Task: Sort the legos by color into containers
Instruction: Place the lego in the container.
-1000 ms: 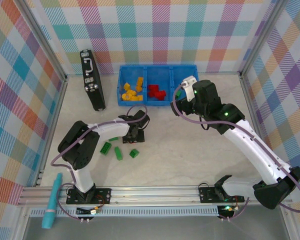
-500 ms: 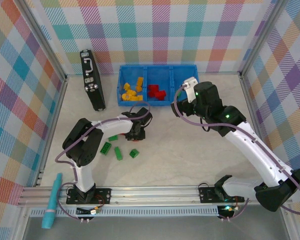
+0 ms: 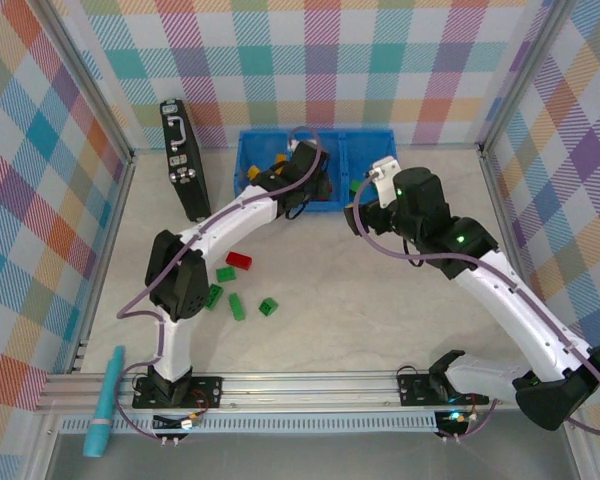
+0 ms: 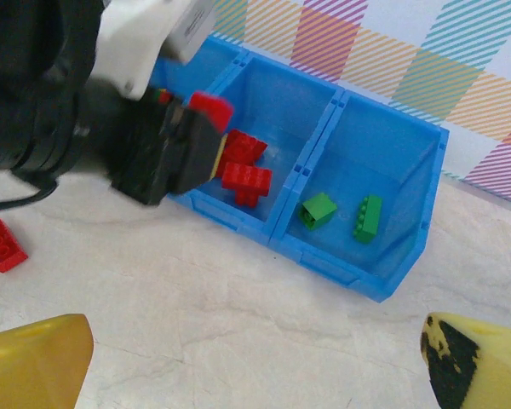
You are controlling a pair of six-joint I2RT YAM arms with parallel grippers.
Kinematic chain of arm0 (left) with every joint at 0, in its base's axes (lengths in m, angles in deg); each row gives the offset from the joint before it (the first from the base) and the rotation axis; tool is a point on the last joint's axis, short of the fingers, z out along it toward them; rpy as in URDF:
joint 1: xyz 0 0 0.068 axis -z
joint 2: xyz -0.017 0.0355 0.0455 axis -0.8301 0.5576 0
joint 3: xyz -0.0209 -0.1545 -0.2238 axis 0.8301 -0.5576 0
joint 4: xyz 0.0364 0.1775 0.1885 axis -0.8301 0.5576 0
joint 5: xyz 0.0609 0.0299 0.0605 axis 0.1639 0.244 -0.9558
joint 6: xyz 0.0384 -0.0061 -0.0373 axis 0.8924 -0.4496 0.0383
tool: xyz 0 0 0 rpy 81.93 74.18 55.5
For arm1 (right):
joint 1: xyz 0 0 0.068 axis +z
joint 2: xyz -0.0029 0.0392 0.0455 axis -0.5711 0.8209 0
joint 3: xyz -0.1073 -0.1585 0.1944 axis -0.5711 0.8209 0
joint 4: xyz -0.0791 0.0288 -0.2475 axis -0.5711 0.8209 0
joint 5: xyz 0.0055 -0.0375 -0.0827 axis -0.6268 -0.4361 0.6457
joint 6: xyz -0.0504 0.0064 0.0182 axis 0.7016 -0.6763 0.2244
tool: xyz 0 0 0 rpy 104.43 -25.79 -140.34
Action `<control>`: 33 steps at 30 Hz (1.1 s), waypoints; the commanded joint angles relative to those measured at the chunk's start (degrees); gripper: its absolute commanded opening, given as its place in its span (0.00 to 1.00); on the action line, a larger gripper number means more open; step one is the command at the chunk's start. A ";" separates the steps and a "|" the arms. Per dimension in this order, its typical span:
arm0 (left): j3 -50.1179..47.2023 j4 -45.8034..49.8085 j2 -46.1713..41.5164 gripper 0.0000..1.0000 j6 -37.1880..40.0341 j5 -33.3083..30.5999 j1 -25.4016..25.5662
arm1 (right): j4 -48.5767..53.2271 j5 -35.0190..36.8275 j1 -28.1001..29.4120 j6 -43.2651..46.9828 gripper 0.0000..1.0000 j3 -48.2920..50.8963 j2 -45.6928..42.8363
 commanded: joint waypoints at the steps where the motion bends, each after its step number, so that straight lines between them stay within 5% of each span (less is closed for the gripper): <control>1: 3.68 -6.17 5.30 0.31 2.42 -3.53 0.23 | -2.77 0.37 0.06 1.17 0.99 1.04 -1.72; 14: 11.26 -21.72 16.76 0.31 4.87 -2.99 -3.28 | -3.30 1.77 0.06 3.88 0.99 2.07 -3.24; 26: 22.85 -22.00 29.42 0.36 -0.37 1.26 -7.24 | -4.46 2.68 0.07 4.65 0.99 1.93 -0.63; 33: 27.24 -20.26 33.91 0.53 -1.03 3.04 -9.22 | -4.49 3.14 0.07 4.65 0.99 1.75 1.21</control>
